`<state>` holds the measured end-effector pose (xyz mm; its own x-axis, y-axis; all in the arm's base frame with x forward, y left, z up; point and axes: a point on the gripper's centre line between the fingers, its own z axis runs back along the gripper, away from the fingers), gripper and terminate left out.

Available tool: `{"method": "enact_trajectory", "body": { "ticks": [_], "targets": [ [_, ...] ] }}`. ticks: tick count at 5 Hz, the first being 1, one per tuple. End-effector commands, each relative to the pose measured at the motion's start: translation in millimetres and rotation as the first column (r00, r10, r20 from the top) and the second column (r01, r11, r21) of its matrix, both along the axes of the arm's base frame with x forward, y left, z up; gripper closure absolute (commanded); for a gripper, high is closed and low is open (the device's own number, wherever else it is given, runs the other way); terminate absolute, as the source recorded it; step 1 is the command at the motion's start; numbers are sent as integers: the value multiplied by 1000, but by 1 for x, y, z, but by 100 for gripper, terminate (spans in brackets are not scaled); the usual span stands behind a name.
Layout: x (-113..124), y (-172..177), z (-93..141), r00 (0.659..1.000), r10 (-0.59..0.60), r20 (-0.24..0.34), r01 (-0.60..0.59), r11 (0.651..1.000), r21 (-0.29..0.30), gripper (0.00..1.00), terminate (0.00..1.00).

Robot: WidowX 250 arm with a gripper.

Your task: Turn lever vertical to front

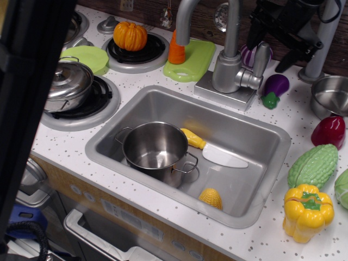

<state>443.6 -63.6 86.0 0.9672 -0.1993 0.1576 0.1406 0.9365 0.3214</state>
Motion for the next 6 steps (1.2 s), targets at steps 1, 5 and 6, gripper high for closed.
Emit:
{"method": "enact_trajectory", "body": {
  "ticks": [1, 5, 6],
  "targets": [
    [2, 1, 18, 998, 20, 57, -19, 1000, -18, 100, 0],
    [-30, 14, -4, 992, 124, -8, -124, 986, -112, 100, 0],
    [-32, 15, -16, 992, 124, 14, -121, 984, -128, 100, 0]
  ]
}}
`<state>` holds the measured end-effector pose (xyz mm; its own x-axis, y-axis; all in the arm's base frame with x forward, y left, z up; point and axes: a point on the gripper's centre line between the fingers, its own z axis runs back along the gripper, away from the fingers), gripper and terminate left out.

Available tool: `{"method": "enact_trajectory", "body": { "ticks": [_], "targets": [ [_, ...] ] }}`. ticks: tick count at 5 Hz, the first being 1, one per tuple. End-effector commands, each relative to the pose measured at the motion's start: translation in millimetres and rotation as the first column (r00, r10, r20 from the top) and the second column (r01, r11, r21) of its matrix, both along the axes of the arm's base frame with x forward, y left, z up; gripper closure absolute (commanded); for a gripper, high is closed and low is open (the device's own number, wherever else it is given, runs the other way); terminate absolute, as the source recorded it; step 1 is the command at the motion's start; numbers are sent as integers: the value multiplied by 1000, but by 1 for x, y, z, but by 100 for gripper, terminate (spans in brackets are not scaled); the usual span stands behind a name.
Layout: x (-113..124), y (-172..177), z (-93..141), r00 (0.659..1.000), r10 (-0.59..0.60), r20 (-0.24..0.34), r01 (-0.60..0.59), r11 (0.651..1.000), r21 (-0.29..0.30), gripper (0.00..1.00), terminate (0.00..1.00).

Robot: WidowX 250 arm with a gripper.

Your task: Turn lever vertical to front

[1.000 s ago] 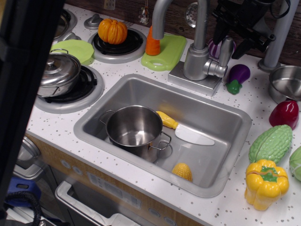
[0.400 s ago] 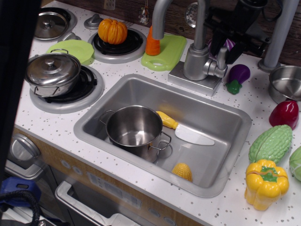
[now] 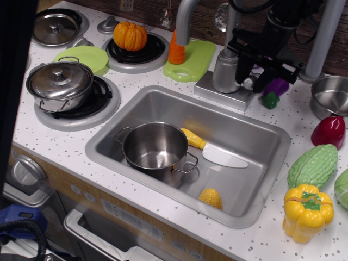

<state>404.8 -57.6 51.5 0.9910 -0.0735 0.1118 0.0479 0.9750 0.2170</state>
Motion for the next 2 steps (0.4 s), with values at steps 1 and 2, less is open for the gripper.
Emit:
{"method": "enact_trajectory", "body": {
  "ticks": [1, 2],
  "targets": [
    [8, 11, 10, 995, 7, 97, -4, 1000, -26, 100, 0],
    [9, 11, 7, 995, 2, 101, 1, 1000, -22, 100, 100]
  ]
}}
